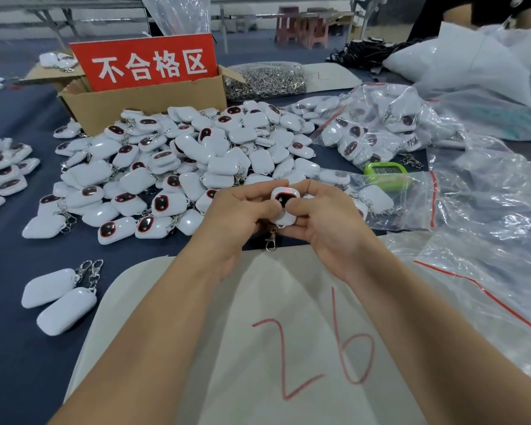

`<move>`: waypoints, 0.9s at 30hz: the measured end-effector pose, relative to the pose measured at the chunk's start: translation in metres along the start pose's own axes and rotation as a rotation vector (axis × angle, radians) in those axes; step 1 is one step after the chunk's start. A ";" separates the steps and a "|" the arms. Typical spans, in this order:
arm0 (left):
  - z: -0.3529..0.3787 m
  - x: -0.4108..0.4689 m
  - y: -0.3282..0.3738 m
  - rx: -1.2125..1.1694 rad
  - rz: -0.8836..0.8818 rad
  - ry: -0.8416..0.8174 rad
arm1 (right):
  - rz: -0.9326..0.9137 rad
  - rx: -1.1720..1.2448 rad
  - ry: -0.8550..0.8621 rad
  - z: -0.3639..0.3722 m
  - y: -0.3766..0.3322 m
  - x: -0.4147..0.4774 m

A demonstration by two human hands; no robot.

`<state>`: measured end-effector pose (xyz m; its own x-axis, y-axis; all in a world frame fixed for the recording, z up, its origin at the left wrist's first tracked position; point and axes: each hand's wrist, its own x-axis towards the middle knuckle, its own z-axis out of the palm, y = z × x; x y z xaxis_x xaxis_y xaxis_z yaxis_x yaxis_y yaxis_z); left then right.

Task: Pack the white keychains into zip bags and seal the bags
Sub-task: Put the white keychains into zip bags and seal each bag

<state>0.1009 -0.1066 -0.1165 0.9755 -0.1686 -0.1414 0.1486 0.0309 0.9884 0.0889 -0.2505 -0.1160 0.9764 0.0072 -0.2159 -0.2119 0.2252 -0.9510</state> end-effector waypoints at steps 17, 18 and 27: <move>0.005 0.009 -0.010 0.174 0.102 0.168 | -0.053 -0.202 -0.021 0.001 0.006 -0.003; 0.005 0.009 -0.009 0.165 0.098 0.159 | -0.058 -0.216 -0.014 0.001 0.006 -0.003; 0.010 0.001 -0.007 0.387 0.373 0.249 | -0.219 -0.414 0.149 0.001 0.008 -0.002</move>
<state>0.0989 -0.1164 -0.1227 0.9661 0.0224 0.2570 -0.2360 -0.3259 0.9155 0.0858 -0.2477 -0.1228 0.9896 -0.1436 -0.0016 -0.0307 -0.2006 -0.9792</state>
